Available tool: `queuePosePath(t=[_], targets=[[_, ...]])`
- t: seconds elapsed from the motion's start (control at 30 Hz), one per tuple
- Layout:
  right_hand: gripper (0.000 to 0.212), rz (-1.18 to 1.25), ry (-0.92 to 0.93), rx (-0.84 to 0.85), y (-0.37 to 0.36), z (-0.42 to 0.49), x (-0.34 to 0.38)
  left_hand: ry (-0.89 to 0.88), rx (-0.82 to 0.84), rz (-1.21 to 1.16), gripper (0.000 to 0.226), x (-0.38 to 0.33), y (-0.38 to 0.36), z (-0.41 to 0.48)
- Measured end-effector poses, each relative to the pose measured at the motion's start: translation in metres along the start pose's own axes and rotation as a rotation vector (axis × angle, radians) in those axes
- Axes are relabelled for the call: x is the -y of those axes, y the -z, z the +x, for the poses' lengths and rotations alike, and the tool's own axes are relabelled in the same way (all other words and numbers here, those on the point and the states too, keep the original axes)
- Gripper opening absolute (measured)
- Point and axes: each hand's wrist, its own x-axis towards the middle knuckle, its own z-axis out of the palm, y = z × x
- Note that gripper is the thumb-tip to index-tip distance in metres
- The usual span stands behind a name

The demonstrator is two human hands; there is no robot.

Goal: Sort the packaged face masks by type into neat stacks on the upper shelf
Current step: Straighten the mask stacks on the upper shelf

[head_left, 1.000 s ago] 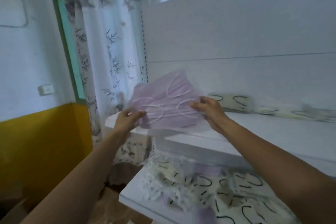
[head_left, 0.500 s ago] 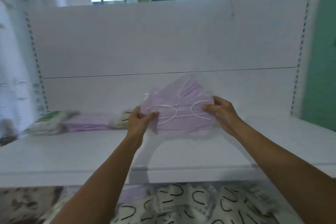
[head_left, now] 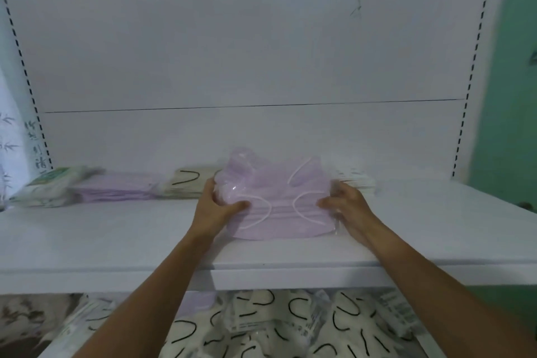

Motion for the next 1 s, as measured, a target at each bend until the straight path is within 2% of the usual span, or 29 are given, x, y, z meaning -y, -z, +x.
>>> queuePosePath(t=[0.07,0.17,0.2,0.3,0.43,0.53,0.57,0.63,0.7,0.73,0.8,0.87,1.0], targets=[[0.036,-0.020,0.012,0.041,-0.002,-0.005,-0.001,0.007,-0.066,0.005,0.060,-0.003,0.000,-0.008],[0.043,-0.051,0.043,0.073,-0.003,-0.007,-0.002,0.042,-0.227,-0.061,0.072,0.001,0.005,-0.009],[0.042,-0.057,0.056,0.096,-0.004,-0.008,-0.002,0.058,-0.265,-0.069,0.064,0.000,0.006,-0.008],[0.034,-0.087,0.070,0.102,-0.004,-0.010,-0.003,0.092,-0.381,-0.101,0.006,0.002,0.007,-0.008],[0.033,-0.095,0.079,0.092,-0.004,-0.012,-0.003,0.107,-0.358,-0.044,0.025,0.000,0.006,-0.015],[0.028,-0.163,0.147,-0.059,-0.001,-0.010,-0.004,0.066,-0.218,0.042,0.067,0.001,0.008,-0.016],[0.030,-0.140,0.161,-0.112,0.000,-0.009,-0.003,0.063,-0.177,0.087,0.068,0.000,0.006,-0.017],[0.031,-0.055,0.141,-0.151,0.001,-0.006,-0.002,0.085,-0.118,0.178,0.049,-0.001,0.002,-0.019],[0.031,-0.003,0.094,-0.113,0.003,-0.006,-0.001,0.107,-0.049,0.236,0.034,0.000,-0.002,-0.021],[0.033,0.000,0.074,-0.080,0.003,-0.006,-0.002,0.122,-0.015,0.237,0.034,0.001,-0.002,-0.020],[0.041,-0.056,0.045,-0.013,0.001,-0.007,-0.004,0.149,0.035,0.154,0.042,0.001,0.001,-0.021],[0.047,-0.108,0.069,-0.016,-0.002,-0.008,-0.003,0.129,0.041,0.120,0.057,0.001,0.003,-0.019],[0.037,-0.070,0.137,-0.113,-0.005,-0.006,0.001,0.019,0.046,0.251,0.073,-0.002,0.005,-0.021]])
